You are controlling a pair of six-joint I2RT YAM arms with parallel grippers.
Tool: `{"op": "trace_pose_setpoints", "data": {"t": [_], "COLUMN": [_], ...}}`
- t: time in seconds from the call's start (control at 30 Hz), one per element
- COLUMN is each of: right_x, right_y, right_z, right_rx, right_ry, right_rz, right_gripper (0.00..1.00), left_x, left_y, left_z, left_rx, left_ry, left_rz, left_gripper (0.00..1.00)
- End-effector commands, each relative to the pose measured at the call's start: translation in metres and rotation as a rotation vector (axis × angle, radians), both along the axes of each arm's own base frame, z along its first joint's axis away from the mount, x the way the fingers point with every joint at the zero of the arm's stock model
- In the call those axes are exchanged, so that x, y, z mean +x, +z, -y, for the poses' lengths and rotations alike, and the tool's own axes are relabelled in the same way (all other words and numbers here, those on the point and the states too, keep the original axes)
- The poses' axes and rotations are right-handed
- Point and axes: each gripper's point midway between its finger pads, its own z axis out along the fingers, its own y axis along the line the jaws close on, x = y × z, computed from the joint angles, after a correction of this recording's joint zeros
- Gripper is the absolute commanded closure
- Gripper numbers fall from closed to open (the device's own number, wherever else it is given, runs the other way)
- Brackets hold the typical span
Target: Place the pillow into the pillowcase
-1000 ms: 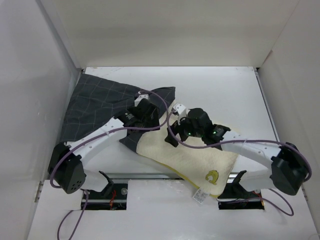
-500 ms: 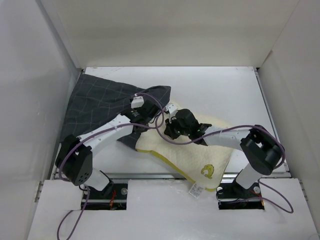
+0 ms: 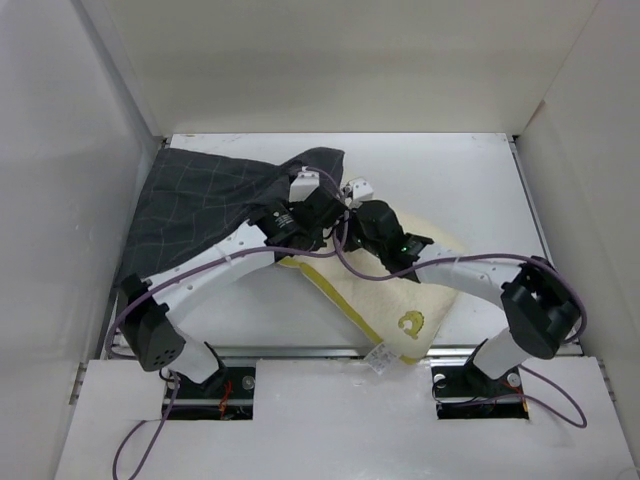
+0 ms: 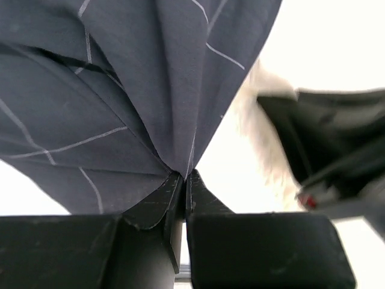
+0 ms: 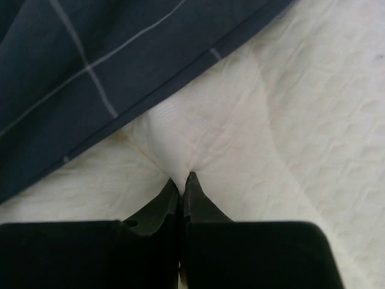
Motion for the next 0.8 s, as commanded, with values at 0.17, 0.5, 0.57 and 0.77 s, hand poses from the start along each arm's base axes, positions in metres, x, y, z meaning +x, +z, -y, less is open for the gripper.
{"op": "trace_pose_setpoints", "data": {"t": [0.17, 0.5, 0.57, 0.77], "right_x": [0.046, 0.05, 0.046, 0.045], "right_y": [0.137, 0.129, 0.128, 0.116], "right_z": [0.027, 0.058, 0.052, 0.031], "right_rx": [0.362, 0.431, 0.464, 0.549], "right_ry": [-0.238, -0.268, -0.239, -0.199], "right_rz": [0.228, 0.18, 0.159, 0.089], "right_gripper": [1.0, 1.0, 1.0, 1.0], "left_x": [-0.035, -0.048, -0.04, -0.029], "left_y": [0.001, -0.014, -0.018, -0.017], "left_z": [-0.011, -0.027, -0.023, 0.051], "left_rx": [0.034, -0.014, -0.032, -0.203], "left_ry": [-0.057, -0.019, -0.016, -0.198], "left_rz": [-0.068, -0.096, -0.089, -0.107], "left_gripper": [1.0, 0.99, 0.99, 1.0]}}
